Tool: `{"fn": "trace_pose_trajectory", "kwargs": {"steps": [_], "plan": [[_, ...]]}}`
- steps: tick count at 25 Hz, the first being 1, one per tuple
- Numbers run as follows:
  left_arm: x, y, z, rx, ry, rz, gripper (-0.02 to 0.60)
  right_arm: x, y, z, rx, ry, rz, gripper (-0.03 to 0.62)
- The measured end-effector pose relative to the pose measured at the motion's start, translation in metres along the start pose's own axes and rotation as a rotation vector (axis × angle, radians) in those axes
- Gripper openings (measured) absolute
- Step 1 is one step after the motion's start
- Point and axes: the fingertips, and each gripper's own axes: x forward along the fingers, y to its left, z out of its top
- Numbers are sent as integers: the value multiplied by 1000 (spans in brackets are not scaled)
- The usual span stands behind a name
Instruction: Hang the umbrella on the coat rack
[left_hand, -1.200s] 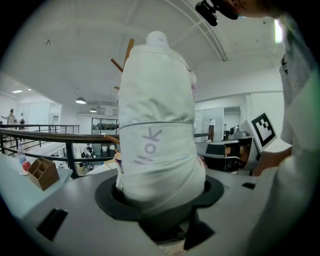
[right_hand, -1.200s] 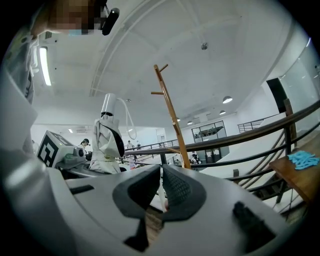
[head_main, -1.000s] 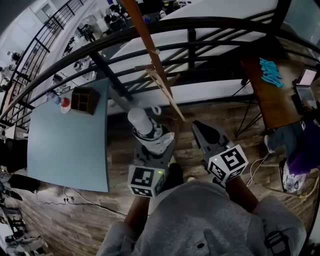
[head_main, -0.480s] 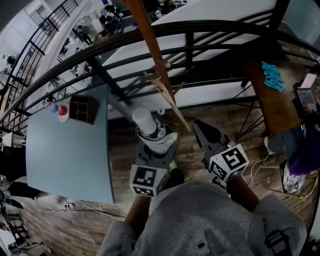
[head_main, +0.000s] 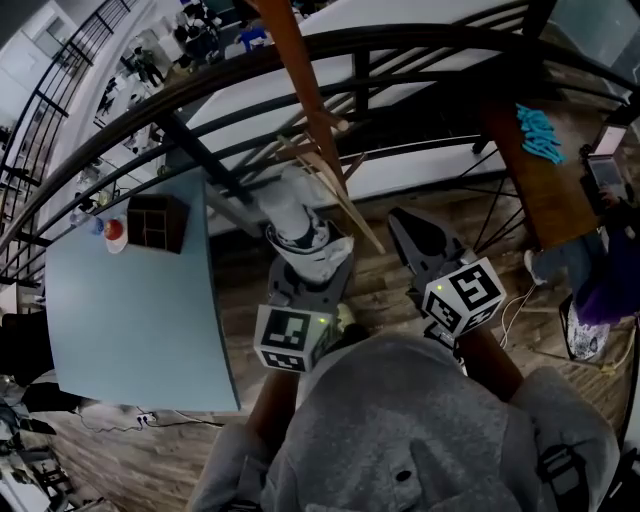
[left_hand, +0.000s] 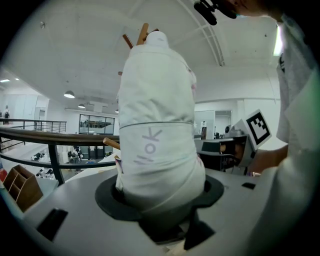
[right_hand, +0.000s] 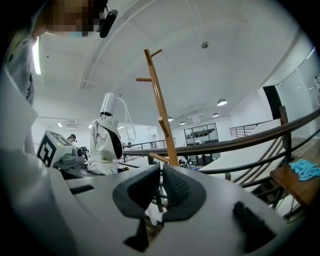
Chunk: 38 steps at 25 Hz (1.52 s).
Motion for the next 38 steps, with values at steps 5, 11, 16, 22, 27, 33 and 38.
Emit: {"fn": "trace_pose_trajectory", "kwargs": {"steps": [5, 11, 16, 22, 27, 33, 38], "plan": [[8, 17, 6, 8, -2, -24, 261, 15, -11, 5, -6, -1, -36, 31], [17, 32, 10, 13, -15, -63, 261, 29, -27, 9, -8, -14, -88, 31], [27, 42, 14, 23, -21, -87, 261, 41, -33, 17, -13, -35, -107, 31], [40, 45, 24, 27, -29, -92, 261, 51, -44, 22, -27, -37, -108, 31], [53, 39, 30, 28, -28, -91, 261, 53, -56, 25, -21, -30, -90, 31], [75, 31, 46, 34, -27, -63, 261, 64, -75, 35, -14, -21, -26, 32], [80, 14, 54, 27, -31, -67, 261, 69, -88, 41, 8, -20, 38, 31]]}}
